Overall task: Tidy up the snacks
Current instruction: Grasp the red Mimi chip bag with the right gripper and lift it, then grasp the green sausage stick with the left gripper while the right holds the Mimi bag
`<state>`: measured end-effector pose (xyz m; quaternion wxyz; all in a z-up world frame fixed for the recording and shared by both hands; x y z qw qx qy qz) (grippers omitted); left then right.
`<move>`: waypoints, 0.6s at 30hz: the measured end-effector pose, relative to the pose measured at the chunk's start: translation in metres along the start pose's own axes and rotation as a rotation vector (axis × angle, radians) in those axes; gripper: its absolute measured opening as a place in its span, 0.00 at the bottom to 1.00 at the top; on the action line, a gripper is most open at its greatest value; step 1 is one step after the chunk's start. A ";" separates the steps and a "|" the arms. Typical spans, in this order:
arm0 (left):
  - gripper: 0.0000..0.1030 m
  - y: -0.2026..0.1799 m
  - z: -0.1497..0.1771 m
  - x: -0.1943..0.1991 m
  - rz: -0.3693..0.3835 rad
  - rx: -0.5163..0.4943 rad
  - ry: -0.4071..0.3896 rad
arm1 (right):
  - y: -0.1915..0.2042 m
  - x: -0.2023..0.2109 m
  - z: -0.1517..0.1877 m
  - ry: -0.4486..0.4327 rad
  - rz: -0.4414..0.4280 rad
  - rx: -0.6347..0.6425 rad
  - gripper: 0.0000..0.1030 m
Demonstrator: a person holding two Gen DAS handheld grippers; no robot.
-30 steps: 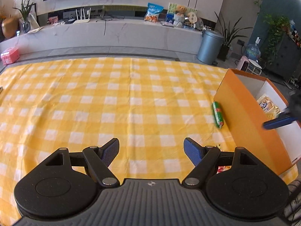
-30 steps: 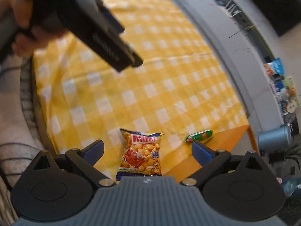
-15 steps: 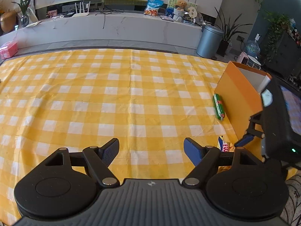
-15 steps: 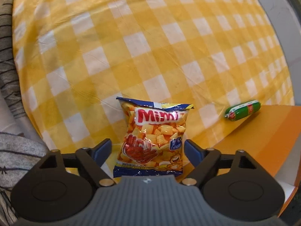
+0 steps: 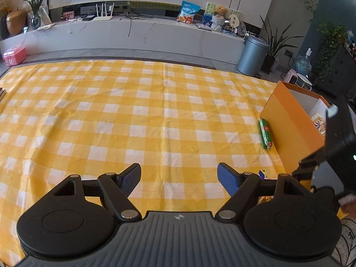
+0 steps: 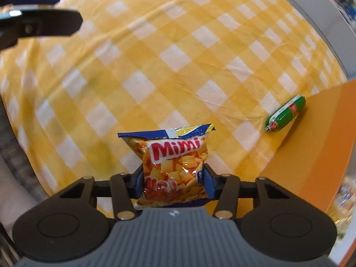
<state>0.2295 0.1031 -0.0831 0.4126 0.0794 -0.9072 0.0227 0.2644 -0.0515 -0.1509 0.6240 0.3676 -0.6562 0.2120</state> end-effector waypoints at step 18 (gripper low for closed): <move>0.89 -0.002 0.000 0.003 -0.005 -0.004 -0.025 | 0.003 -0.008 0.021 -0.149 0.001 -0.091 0.42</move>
Point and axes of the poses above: each gripper's, at about its wrist camera, not at the fingertips, and x roughly against the way its jaws point, y to its left, z to its underside, the point moved 3 cm from there along -x, roughly the way its jaws point, and after that the axes turned 15 degrees about -z, right-handed, at the moved point
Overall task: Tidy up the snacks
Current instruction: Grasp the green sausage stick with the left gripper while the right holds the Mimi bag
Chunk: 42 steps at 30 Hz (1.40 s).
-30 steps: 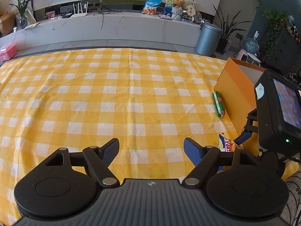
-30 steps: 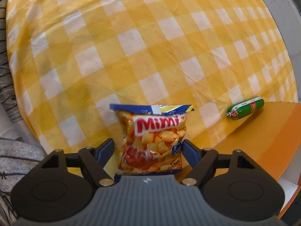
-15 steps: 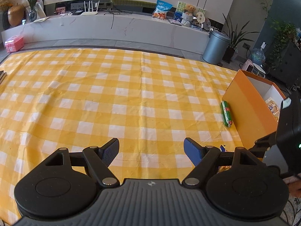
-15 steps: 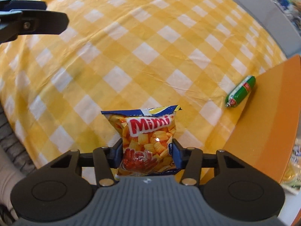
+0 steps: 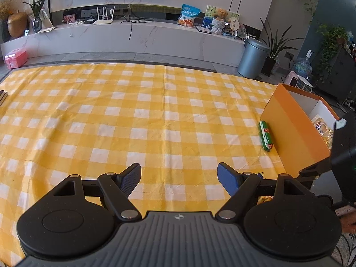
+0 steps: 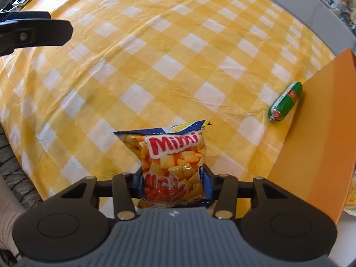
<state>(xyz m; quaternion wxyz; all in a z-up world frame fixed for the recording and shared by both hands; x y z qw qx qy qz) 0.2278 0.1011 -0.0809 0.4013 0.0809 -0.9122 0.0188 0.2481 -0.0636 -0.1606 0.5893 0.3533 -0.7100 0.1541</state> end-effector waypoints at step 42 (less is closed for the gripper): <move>0.89 -0.178 -0.021 -0.047 0.132 -0.286 -0.033 | -0.080 0.187 0.131 -1.222 0.091 -0.647 0.42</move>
Point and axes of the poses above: each gripper's, at about its wrist camera, not at the fingertips, and x roughly against the way its jaws point, y to its left, z to its underside, the point moved 3 cm from there along -x, roughly the way its jaws point, and after that the axes turned 15 degrees about -z, right-handed, at the moved point
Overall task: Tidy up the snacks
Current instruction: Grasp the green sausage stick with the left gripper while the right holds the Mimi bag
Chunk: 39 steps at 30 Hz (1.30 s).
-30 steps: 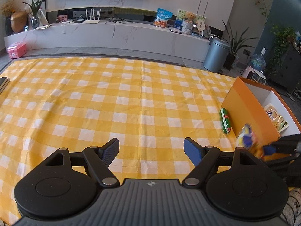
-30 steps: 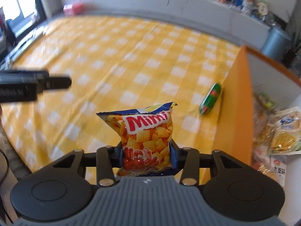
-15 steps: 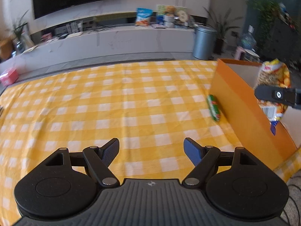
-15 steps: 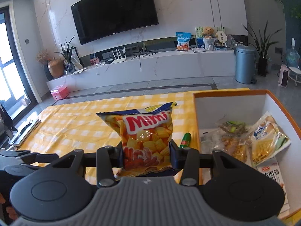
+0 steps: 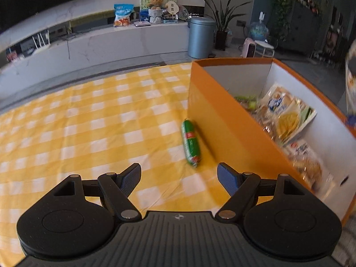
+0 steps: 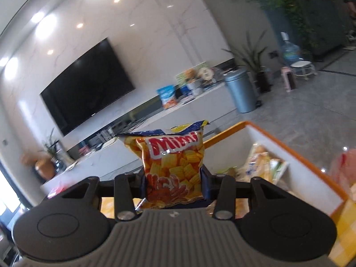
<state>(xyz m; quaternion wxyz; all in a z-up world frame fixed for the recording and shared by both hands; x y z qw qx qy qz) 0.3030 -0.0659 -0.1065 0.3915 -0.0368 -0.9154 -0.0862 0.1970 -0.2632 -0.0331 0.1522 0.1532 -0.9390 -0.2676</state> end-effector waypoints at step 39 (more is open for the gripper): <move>0.28 -0.009 -0.004 -0.080 0.058 -0.125 -0.022 | -0.034 -0.027 0.024 0.111 0.097 -0.090 0.42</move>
Point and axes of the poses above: each gripper's, at about its wrist camera, not at the fingertips, and x roughly against the way its jaws point, y to its left, z to its underside, the point moved 3 cm from there along -x, roughly the way its jaws point, and after that the axes turned 15 degrees about -z, right-handed, at the moved point
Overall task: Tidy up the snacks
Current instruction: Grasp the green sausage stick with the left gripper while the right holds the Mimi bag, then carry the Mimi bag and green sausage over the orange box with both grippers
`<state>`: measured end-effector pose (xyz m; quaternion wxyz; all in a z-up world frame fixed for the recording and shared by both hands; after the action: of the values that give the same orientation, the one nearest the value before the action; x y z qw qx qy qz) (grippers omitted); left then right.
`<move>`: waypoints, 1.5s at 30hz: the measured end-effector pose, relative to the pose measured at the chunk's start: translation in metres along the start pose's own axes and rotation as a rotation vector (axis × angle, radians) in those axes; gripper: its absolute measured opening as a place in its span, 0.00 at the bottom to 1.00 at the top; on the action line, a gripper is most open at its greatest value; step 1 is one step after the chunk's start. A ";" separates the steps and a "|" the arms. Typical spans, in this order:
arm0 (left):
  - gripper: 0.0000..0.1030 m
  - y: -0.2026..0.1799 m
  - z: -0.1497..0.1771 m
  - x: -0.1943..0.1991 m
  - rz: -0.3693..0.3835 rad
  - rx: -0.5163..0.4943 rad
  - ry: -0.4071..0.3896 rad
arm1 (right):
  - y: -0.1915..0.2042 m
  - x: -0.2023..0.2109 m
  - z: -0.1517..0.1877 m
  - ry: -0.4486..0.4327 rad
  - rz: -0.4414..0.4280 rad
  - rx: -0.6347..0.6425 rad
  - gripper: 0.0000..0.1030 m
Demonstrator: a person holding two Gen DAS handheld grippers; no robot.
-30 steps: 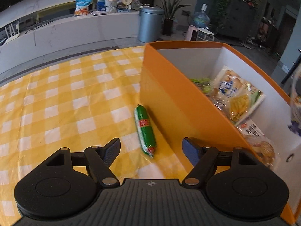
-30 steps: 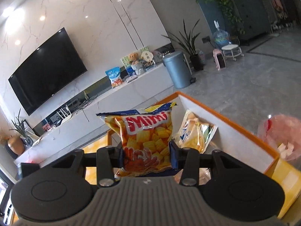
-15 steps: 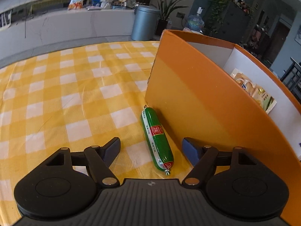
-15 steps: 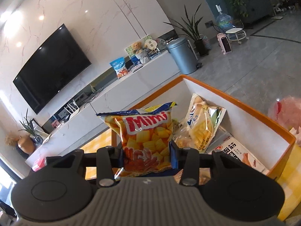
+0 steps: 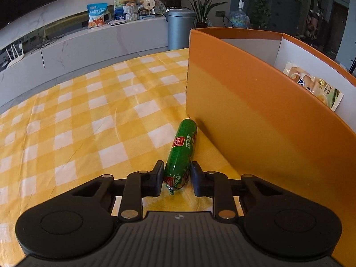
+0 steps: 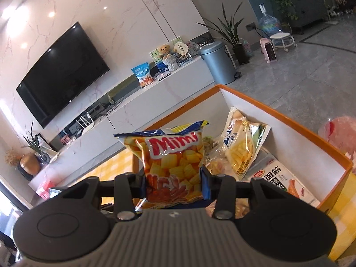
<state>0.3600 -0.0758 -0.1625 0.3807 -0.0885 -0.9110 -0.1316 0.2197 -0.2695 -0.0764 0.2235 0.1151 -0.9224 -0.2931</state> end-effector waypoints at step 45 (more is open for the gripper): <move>0.24 -0.009 0.002 0.063 -0.179 0.162 -0.012 | 0.014 0.027 -0.012 -0.021 0.094 0.172 0.42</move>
<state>0.3125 -0.0803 -0.1204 0.3677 0.0234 -0.9252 -0.0904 0.2009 -0.2737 -0.0499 0.2165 0.0873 -0.9508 -0.2035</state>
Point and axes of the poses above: each gripper's, at about its wrist camera, not at the fingertips, and x roughly against the way its jaws point, y to its left, z to its underside, the point moved 3 cm from there along -x, roughly the way its jaws point, and after that the axes turned 15 degrees about -z, right-handed, at the moved point
